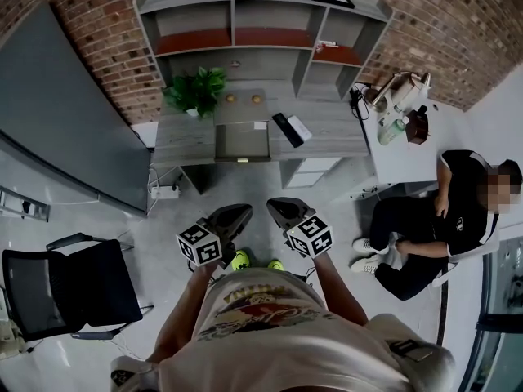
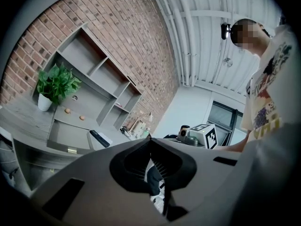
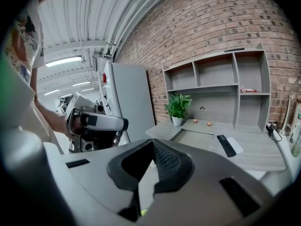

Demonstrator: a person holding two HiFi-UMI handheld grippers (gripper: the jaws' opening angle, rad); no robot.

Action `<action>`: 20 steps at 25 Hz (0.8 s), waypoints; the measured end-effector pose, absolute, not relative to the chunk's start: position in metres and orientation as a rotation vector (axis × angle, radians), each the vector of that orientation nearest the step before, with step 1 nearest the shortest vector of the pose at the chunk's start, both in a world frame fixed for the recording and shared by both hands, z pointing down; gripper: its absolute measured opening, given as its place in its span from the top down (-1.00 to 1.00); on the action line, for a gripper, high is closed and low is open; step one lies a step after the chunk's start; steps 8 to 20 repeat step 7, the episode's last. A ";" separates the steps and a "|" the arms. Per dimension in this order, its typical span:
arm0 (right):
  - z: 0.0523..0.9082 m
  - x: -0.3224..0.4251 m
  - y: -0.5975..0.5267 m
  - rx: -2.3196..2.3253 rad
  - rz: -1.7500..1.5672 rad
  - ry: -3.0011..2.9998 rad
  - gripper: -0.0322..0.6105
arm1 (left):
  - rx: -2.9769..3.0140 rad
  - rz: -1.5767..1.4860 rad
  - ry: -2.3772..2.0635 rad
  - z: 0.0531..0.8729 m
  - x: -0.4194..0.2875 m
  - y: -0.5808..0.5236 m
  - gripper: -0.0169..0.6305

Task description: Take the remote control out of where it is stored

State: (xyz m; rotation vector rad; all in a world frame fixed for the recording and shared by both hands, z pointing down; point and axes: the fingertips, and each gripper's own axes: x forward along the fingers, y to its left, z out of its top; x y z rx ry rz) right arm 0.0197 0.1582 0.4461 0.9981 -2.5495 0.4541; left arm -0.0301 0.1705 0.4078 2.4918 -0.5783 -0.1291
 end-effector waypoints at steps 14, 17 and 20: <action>0.446 0.006 0.156 0.970 0.430 -2.556 0.88 | 2.490 -0.126 -0.591 0.410 -0.039 0.167 0.93; 0.446 0.006 0.156 0.970 0.430 -2.556 0.88 | 2.490 -0.126 -0.591 0.410 -0.039 0.167 0.93; 0.446 0.006 0.156 0.970 0.430 -2.556 0.88 | 2.490 -0.126 -0.591 0.410 -0.039 0.167 0.93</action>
